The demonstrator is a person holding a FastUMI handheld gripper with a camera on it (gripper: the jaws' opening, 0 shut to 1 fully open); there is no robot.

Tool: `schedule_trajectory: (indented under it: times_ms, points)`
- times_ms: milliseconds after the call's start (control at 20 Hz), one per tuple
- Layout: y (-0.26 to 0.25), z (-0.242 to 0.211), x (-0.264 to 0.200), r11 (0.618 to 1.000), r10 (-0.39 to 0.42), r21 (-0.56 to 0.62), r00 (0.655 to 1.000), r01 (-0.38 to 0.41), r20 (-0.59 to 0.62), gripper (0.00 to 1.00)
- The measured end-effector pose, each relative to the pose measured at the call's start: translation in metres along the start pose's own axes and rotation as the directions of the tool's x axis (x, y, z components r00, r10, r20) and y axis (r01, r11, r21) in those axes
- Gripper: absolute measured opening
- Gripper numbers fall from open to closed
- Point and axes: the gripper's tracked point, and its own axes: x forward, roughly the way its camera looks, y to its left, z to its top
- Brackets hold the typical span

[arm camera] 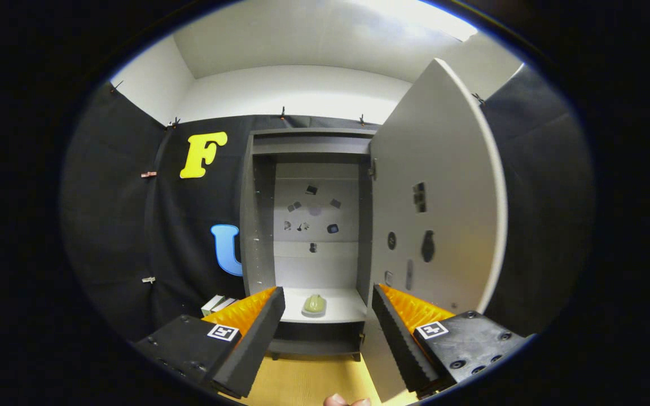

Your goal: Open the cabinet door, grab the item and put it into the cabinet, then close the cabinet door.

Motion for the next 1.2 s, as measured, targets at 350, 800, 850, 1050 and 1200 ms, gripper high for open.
schedule_trajectory:
  times_ms: [350,800,850,1050,1200]
  points:
    - [-0.095,0.012,-0.062,0.980,-0.194,0.038,0.981,0.194,-0.009,0.98]
    - [-0.242,-0.008,-0.023,0.935,-0.352,0.025,0.933,0.354,-0.069,0.98]
    - [-0.254,-0.013,-0.016,0.933,-0.355,0.027,0.931,0.358,-0.080,0.98]
    - [-0.273,-0.053,0.021,0.949,-0.297,0.052,0.940,0.309,-0.167,0.98]
    - [-0.262,-0.058,0.034,0.968,-0.234,0.050,0.955,0.246,-0.182,0.98]
